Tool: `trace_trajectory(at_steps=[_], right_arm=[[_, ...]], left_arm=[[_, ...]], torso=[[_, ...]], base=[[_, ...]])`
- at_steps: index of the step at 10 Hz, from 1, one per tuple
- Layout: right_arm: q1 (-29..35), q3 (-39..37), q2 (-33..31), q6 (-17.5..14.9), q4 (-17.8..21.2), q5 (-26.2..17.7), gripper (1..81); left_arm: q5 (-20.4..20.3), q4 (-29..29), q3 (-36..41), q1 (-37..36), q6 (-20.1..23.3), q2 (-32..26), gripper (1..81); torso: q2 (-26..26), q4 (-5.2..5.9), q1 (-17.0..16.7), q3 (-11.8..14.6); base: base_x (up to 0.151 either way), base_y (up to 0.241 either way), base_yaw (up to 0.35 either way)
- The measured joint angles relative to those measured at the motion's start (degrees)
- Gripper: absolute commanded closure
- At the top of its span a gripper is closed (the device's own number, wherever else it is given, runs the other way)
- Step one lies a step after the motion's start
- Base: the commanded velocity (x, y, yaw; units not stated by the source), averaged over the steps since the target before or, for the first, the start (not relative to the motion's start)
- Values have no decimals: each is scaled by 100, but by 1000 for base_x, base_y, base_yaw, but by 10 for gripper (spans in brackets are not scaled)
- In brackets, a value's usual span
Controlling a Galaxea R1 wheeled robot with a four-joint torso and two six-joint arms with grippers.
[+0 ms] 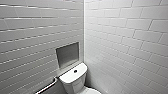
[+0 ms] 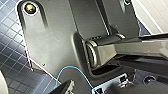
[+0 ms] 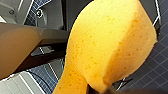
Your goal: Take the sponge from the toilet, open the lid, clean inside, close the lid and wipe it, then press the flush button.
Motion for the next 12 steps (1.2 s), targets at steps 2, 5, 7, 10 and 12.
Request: trace_trajectory(at_steps=[2,5,7,10,12], right_arm=[[2,-27,9,0,0,7,811],[13,-40,30,0,0,9,811],[-4,-72,30,0,0,5,811],[2,-85,52,0,0,13,811],[16,-85,61,0,0,22,811]], left_arm=[[0,0,0,2,1,13,10],[-5,2,0,-5,1,13,10],[-2,0,0,6,0,13,10],[-11,0,0,-2,1,11,10],[-11,0,0,-27,0,11,10]], torso=[[0,0,2,0],[0,0,2,0],[0,0,2,0],[2,0,6,0],[2,0,9,0]], base=[[91,0,0],[91,0,0],[82,0,0],[46,0,0],[0,0,0]])
